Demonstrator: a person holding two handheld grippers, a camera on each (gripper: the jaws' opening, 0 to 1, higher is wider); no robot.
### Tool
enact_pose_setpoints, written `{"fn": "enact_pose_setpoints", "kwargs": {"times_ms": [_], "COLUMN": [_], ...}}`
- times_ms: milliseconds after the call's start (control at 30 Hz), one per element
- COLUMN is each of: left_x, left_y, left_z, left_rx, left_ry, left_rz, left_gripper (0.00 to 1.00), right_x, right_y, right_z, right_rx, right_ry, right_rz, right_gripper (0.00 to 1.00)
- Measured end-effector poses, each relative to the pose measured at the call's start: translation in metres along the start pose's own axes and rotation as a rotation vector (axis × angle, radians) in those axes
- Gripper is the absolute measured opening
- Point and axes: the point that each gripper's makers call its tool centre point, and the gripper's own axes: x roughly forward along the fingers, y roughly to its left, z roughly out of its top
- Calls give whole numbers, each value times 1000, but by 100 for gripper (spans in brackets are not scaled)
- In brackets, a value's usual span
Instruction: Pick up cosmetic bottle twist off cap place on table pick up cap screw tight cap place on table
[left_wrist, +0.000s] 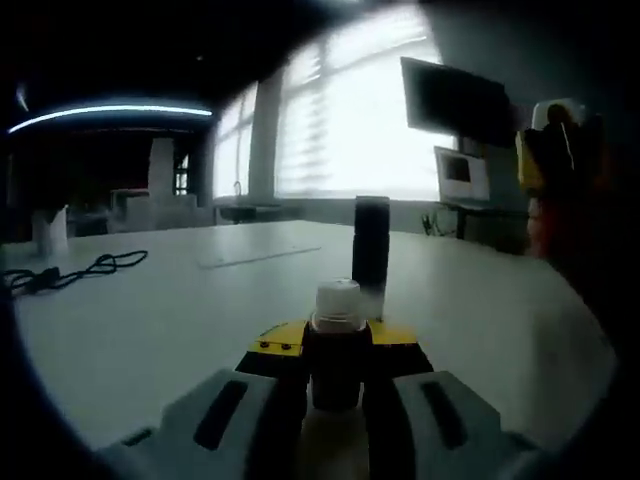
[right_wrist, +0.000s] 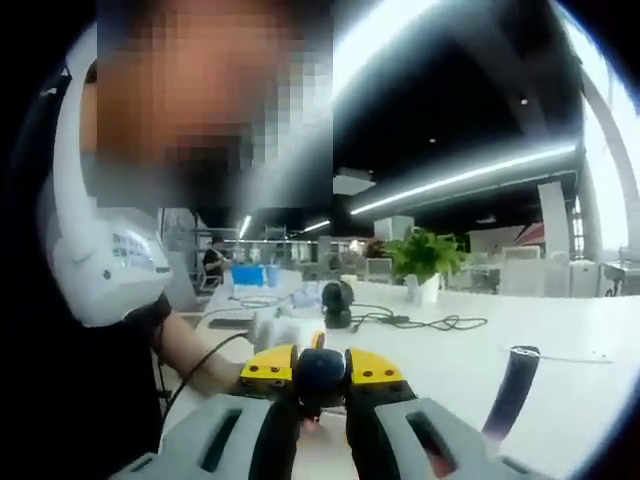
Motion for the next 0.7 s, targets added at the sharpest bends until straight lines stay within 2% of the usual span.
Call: {"fn": "enact_pose_setpoints", "kwargs": {"times_ms": [133, 700], "left_x": [3, 2], "left_y": [0, 0], "left_z": [-8, -10], "left_rx": [23, 11], "left_ry": [51, 61], "left_rz": [10, 18], "left_gripper": [10, 10], "right_x": [-3, -11], "right_y": [-2, -7], "right_z": [2, 7], "right_rx": [5, 10], "right_ry": [-23, -61], "right_rz": [-10, -54], "right_gripper": [11, 11]}}
